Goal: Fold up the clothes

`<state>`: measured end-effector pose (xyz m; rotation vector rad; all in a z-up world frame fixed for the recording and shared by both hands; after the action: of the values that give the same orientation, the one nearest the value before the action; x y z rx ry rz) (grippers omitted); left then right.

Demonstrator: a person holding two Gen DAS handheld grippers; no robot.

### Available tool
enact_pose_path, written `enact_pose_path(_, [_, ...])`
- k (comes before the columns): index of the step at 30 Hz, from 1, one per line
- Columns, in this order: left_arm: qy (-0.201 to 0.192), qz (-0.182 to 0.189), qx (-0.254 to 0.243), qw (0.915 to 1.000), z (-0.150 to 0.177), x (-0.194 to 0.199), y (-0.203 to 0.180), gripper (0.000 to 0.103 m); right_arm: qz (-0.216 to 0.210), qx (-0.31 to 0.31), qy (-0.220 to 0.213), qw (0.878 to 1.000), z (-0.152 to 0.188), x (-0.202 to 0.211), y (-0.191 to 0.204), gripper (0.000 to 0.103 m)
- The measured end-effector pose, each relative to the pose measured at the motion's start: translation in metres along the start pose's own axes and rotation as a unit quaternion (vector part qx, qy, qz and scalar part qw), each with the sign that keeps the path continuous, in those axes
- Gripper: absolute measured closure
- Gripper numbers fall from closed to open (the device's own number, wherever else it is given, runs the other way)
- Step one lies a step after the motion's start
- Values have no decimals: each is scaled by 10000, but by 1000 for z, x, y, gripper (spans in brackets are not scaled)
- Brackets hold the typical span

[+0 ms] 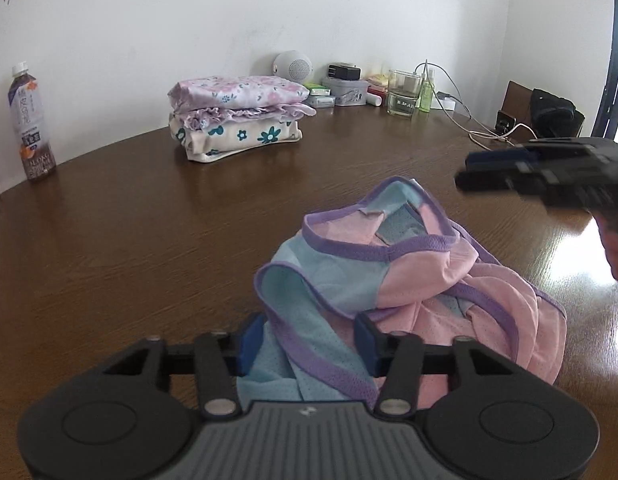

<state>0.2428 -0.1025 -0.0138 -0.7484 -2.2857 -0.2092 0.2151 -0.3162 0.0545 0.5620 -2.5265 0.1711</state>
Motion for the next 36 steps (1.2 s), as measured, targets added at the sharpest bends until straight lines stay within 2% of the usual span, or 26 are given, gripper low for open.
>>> enact_pose_path(1, [-15, -1, -6, 10000, 1, -1, -1, 90, -29, 180, 77, 9998, 2, -3, 9, 58])
enact_pose_path(2, [-43, -5, -4, 10000, 2, -1, -1, 96, -58, 360, 154, 9992, 4, -6, 19, 57])
enact_pose_path(6, [-349, -78, 128, 9993, 3, 11, 2, 99, -173, 1077, 460, 9930, 12, -19, 55, 59])
enact_pose_path(8, [-539, -147, 162, 9983, 4, 22, 6, 99, -230, 1433, 612, 9875, 16, -25, 74, 86])
enact_pose_path(9, [-615, -166, 199, 9978, 5, 28, 8, 100, -137, 1411, 662, 9877, 15, -26, 74, 99])
enact_pose_path(15, [-698, -197, 392, 9966, 16, 44, 24, 100, -230, 58, 1, 9997, -16, 10, 33, 99])
enact_pose_path(17, [-676, -42, 498, 9965, 18, 45, 25, 98, -343, -332, -227, 9986, -26, 25, 18, 99])
enact_pose_path(19, [-688, 93, 554, 9960, 19, 46, 22, 91, -432, -583, -419, 9965, -33, 40, 8, 99])
enact_pose_path(21, [-713, 216, 526, 9958, 18, 48, 15, 87, -422, -719, -484, 9953, -22, 53, 4, 99])
enact_pose_path(23, [-794, 413, 496, 9948, 19, 53, 6, 79, -403, -844, -537, 9942, -10, 66, 0, 99])
enact_pose_path(25, [-879, 572, 445, 9935, 20, 59, -5, 65, -383, -969, -589, 9928, 3, 79, -3, 99])
enact_pose_path(26, [-930, 577, 379, 9933, 20, 61, -10, 64, -373, -1031, -616, 9921, 9, 85, -5, 99])
enact_pose_path(32, [-1002, 173, -583, 9931, 28, 57, -56, 62, -314, -1403, -772, 9866, 47, 123, -15, 99])
enact_pose_path(36, [-967, -38, -1439, 9849, 37, 47, -89, 62, -119, -1736, -756, 9818, 84, 139, -21, 99])
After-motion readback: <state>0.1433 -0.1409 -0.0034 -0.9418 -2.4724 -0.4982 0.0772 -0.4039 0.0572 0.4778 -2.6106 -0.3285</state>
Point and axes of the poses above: each gripper's, at about its wrist camera, not at the fingertips, and x roughly against the way its jaws point, y to its left, z to its underside, the point moved 5 cm from there along -x, roughly the way its jaws point, and after that the axes turned 1 degree about x, right-handed, at the moved point
